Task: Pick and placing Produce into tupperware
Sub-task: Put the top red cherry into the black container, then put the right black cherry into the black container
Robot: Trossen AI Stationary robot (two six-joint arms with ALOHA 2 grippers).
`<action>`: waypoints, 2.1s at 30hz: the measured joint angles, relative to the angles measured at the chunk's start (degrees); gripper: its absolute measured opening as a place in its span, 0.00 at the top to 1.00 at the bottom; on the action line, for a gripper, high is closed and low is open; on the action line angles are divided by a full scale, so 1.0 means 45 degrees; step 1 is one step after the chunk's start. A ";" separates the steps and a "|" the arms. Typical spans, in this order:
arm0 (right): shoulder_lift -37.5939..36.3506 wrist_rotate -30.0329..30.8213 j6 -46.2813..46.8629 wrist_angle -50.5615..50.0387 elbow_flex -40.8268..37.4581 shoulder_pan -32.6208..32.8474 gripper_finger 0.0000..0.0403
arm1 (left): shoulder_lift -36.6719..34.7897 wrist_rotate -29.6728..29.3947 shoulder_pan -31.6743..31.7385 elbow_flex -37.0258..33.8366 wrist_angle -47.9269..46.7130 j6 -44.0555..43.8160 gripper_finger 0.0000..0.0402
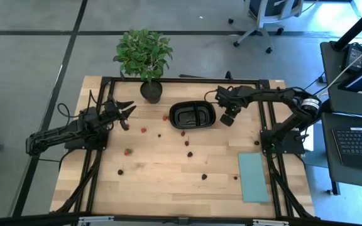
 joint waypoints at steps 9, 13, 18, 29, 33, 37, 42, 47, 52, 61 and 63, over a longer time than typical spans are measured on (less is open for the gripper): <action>-0.0094 -0.0095 0.0148 0.0420 0.1925 0.0596 0.80 | 0.0001 0.0000 -0.0002 0.0000 0.0000 -0.0001 0.73; -0.0094 -0.0102 0.0261 0.1288 0.2403 0.1144 0.80 | 0.0001 0.0000 -0.0002 -0.0003 0.0000 0.0001 0.73; -0.0094 -0.0358 -0.0083 0.2579 0.2465 0.2002 0.80 | -0.0002 0.0000 -0.0002 -0.0003 0.0000 0.0002 0.73; 0.0815 -0.0857 -0.0393 0.4152 0.2246 0.3006 0.80 | -0.0002 -0.0005 -0.0002 0.0002 0.0001 0.0002 0.73; 0.1669 -0.0852 -0.0688 0.4169 0.2241 0.3016 0.80 | 0.0002 -0.0001 -0.0001 -0.0003 0.0000 -0.0001 0.73; 0.2349 -0.0852 -0.0770 0.4170 0.2241 0.3021 0.80 | -0.0002 0.0000 -0.0002 0.0000 0.0000 0.0002 0.73; 0.2755 -0.0852 -0.1095 0.4160 0.2236 0.3021 0.80 | -0.0001 -0.0005 0.0003 0.0002 0.0000 0.0002 0.73; 0.2776 -0.0847 -0.1142 0.4172 0.2236 0.3016 0.79 | -0.0001 -0.0003 -0.0001 -0.0001 0.0000 0.0002 0.73; 0.2776 -0.0842 -0.1075 0.4171 0.2236 0.3016 0.73 | 0.0000 -0.0002 -0.0001 0.0000 0.0000 0.0002 0.73; 0.2776 -0.0840 -0.1089 0.4132 0.2248 0.3016 0.53 | -0.0002 -0.0003 0.0003 -0.0001 0.0000 -0.0001 0.73; 0.2776 -0.0837 -0.0910 0.4118 0.2317 0.3016 0.47 | -0.0001 -0.0005 0.0003 0.0000 0.0000 0.0001 0.73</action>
